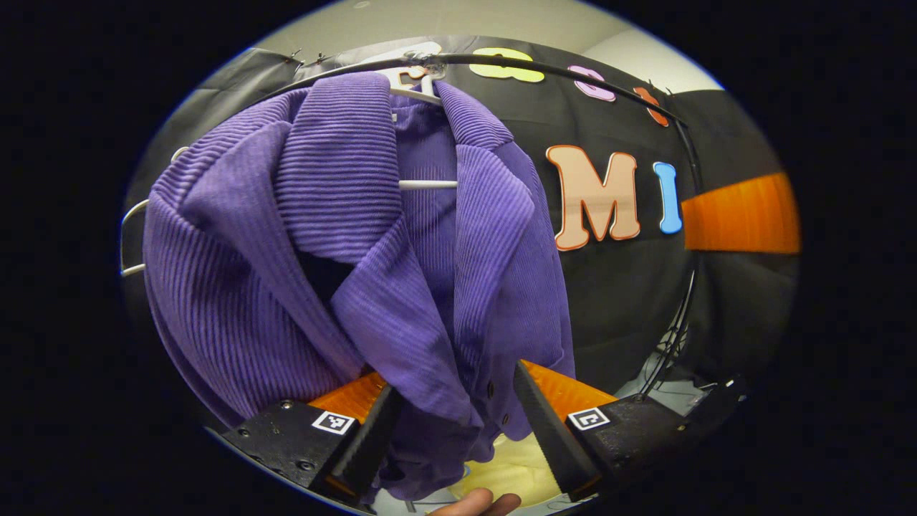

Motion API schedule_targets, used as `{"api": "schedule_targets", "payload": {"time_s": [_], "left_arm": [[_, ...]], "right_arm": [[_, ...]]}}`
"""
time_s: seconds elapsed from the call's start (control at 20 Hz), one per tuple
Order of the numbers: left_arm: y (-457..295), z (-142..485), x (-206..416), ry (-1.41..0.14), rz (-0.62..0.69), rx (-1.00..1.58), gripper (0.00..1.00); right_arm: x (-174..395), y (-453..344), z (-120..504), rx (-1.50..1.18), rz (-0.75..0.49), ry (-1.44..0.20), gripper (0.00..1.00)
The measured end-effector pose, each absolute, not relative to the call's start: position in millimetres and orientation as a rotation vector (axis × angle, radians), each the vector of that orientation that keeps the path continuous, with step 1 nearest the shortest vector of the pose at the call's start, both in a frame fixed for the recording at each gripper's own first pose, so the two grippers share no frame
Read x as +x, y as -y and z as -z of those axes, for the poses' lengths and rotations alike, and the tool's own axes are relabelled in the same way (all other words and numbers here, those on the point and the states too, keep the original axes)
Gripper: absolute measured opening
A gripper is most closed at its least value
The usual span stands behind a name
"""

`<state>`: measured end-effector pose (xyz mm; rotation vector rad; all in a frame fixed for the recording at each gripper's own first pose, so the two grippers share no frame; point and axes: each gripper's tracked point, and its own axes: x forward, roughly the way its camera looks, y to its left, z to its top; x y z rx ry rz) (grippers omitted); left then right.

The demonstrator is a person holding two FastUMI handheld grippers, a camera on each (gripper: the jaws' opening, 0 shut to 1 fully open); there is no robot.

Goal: Grasp the clothes on the hanger with both hands and then place them into the laundry hamper below.

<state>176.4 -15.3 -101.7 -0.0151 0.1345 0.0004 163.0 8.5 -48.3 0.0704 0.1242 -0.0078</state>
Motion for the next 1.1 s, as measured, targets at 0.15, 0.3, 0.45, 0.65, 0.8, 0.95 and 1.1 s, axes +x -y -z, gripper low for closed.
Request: {"api": "schedule_targets", "payload": {"time_s": [0.15, 0.3, 0.45, 0.65, 0.8, 0.95, 1.1], "left_arm": [[26.6, 92.8, 187.9, -0.106, 0.085, -0.017, 0.82], [10.1, 97.1, 194.2, -0.129, 0.064, -0.04, 0.45], [-12.5, 107.7, 199.1, -0.178, -0.001, 0.029, 0.32], [-26.9, 110.4, 178.6, -0.253, -0.054, -0.024, 0.07], [-34.8, 105.7, 163.0, -0.253, -0.098, -0.014, 0.05], [-39.7, 100.2, 158.4, -0.238, -0.144, 0.117, 0.03], [-34.7, 84.0, 150.0, -0.203, -0.185, 0.182, 0.02]], "right_arm": [[174.3, -16.1, 58.2, 0.078, -0.019, -0.148, 0.94], [186.2, -28.9, 61.0, 0.073, -0.088, -0.14, 0.98], [199.4, -46.9, 65.3, 0.098, -0.186, -0.145, 0.98], [213.7, -79.9, 68.6, 0.173, -0.347, -0.158, 0.94], [217.1, -104.1, 72.8, 0.216, -0.457, -0.164, 0.98], [220.7, -132.6, 80.8, 0.235, -0.545, -0.175, 0.98], [223.8, -155.0, 85.5, 0.288, -0.616, -0.197, 1.0]]}}
